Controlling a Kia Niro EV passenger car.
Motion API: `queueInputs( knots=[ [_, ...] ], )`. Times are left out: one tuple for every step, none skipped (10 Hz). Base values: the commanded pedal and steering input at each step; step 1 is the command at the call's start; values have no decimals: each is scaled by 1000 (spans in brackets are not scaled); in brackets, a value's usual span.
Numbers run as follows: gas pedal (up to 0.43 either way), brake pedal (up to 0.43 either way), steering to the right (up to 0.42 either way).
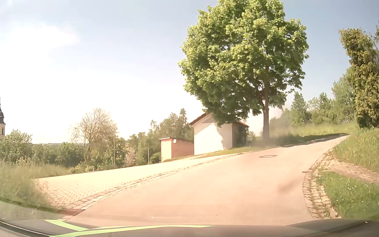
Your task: Follow the waypoints while adhering to traffic rules and regulations
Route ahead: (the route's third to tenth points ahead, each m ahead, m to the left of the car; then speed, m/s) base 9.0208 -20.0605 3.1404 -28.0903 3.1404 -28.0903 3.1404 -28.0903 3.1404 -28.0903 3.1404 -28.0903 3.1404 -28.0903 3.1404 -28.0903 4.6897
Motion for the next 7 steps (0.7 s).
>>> queueInputs(
  knots=[
    [0,0,125],
    [0,0,131],
    [0,0,139],
    [0,0,155],
    [0,0,171],
    [0,0,185],
    [0,0,199]
  ],
)
